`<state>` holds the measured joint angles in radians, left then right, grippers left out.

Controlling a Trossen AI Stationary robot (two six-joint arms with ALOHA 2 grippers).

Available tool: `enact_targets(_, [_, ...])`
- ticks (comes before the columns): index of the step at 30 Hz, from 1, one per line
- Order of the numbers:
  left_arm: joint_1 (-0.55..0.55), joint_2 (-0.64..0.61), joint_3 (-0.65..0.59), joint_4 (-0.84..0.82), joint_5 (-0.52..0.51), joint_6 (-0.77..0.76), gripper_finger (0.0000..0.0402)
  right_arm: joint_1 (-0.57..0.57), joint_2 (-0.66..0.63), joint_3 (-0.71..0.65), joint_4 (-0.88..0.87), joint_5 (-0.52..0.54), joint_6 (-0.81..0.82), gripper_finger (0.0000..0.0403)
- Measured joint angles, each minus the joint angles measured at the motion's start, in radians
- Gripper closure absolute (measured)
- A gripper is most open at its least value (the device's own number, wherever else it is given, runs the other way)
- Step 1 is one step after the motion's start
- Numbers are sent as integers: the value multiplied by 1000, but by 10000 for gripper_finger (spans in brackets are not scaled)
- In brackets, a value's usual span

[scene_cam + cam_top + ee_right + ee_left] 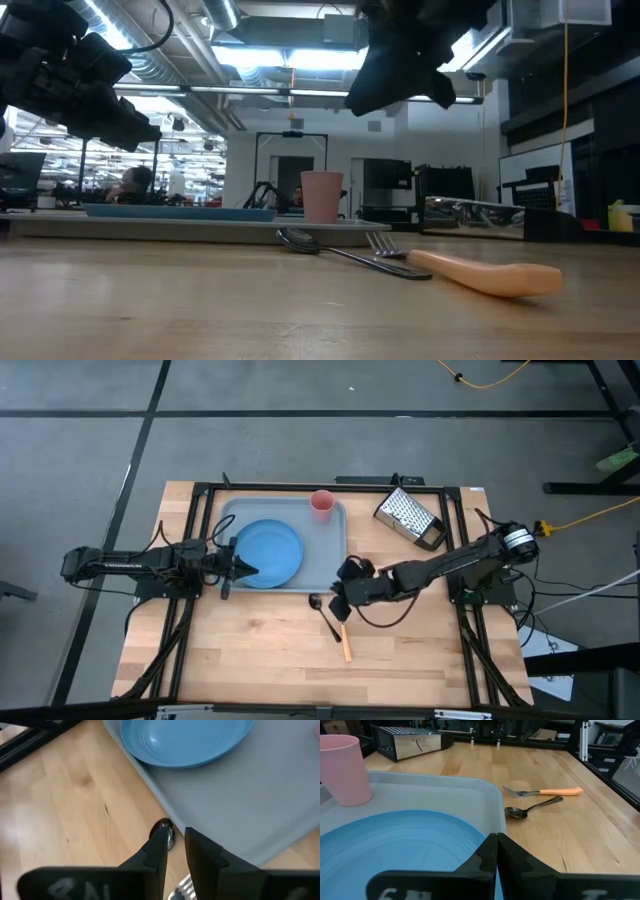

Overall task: Pick and place plate/cup/fork/spoon on tray
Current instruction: Put the orange fork to the right of the plate on the serving tray

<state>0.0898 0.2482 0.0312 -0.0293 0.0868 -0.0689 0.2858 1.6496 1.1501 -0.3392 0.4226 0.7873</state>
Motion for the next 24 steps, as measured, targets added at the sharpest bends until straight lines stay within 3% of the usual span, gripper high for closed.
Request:
enact_targets(5, [0,0,0,0,0,0,401,3,13,24,-61,-22,103,331])
enact_targets(15, [0,0,0,1,0,0,401,58,50,31,-132,48,396,331])
enact_targets(24, [0,0,0,2,0,0,401,159,162,203,-355,148,590,331])
